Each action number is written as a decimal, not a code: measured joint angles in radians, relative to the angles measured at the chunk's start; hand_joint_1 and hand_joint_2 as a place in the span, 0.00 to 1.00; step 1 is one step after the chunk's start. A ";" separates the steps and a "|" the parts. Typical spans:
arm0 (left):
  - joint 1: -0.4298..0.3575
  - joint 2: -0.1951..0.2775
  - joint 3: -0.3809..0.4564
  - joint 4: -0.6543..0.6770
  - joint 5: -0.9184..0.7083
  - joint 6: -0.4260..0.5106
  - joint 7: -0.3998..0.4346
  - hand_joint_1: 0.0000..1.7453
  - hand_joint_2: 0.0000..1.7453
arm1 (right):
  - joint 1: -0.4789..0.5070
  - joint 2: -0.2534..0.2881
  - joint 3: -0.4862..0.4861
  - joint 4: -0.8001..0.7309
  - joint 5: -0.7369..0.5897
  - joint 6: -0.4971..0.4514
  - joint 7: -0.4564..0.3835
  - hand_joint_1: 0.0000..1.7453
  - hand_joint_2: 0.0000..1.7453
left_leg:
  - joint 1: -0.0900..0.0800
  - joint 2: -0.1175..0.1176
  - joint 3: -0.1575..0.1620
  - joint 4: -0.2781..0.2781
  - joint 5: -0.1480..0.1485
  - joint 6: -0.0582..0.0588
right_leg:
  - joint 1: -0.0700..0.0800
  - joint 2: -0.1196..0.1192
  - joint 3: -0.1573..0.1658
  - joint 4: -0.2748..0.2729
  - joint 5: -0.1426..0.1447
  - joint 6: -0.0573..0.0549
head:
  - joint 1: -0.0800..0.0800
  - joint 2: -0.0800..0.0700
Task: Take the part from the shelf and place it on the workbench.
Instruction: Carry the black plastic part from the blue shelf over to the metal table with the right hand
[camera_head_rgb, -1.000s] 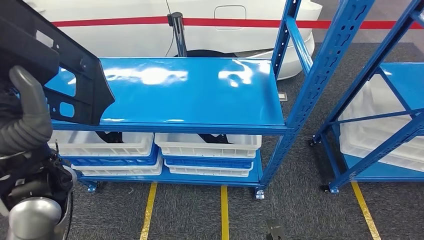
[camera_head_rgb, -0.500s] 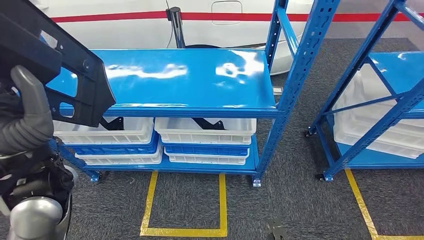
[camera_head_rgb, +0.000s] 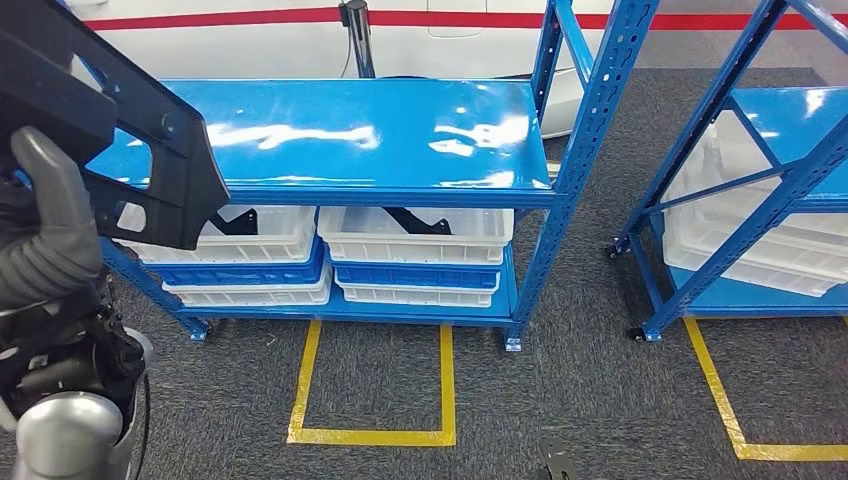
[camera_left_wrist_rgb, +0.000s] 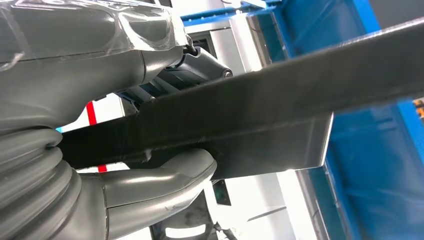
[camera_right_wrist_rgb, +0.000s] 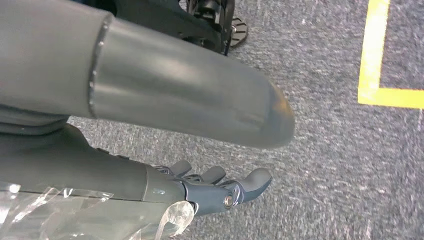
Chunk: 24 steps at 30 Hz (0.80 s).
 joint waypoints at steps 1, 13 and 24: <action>-0.001 0.000 -0.001 0.000 0.000 0.000 0.000 1.00 1.00 | 0.000 0.000 0.000 0.000 0.000 0.000 0.000 0.00 0.00 | 0.002 0.001 -0.006 -0.002 0.008 0.005 | 0.000 0.000 -0.005 0.008 -0.011 0.004 | 0.000 0.000; -0.003 -0.001 -0.007 0.000 -0.014 -0.004 0.002 1.00 1.00 | -0.005 -0.005 0.002 0.000 0.001 -0.004 0.012 0.00 0.00 | -0.005 0.004 -0.147 0.029 0.109 0.010 | 0.008 0.001 0.141 0.025 -0.137 -0.004 | 0.003 0.000; 0.005 -0.001 -0.009 0.000 -0.018 -0.001 0.002 1.00 1.00 | -0.004 -0.006 0.002 0.000 -0.003 -0.014 0.008 0.00 0.00 | 0.024 0.000 -0.208 0.320 -0.031 -0.048 | -0.005 -0.006 0.048 -0.005 -0.056 -0.026 | -0.003 0.000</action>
